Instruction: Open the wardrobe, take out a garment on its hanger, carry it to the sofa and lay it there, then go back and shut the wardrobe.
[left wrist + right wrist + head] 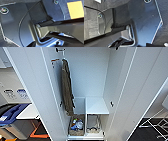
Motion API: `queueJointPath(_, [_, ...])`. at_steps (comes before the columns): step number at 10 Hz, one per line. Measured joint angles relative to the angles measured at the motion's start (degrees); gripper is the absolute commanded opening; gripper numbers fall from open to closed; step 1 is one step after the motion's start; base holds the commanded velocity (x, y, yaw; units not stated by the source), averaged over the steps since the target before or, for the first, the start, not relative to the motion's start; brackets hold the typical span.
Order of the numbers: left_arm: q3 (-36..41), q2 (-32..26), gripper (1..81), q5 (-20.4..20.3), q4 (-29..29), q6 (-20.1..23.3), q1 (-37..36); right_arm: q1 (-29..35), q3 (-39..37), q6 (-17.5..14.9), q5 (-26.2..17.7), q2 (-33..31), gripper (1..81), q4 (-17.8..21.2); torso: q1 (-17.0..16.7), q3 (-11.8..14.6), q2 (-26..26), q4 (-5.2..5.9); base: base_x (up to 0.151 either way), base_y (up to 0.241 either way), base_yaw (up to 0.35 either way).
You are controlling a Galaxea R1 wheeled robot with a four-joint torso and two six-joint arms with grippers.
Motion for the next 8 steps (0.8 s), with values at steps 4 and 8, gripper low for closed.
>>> queueJointPath(4, [0.0,0.1,81.1,-0.2,-0.7,-0.1,0.1,0.5,0.0,-0.3,0.1,0.0,81.1,0.0,0.0,0.0,0.0,0.0,0.087,0.0,0.0])
queueJointPath(8, [0.0,0.5,81.1,-0.2,-1.4,-0.2,0.5,0.4,0.0,-0.3,0.6,0.0,81.1,0.0,0.0,0.0,0.0,0.0,0.087,0.0,0.0])
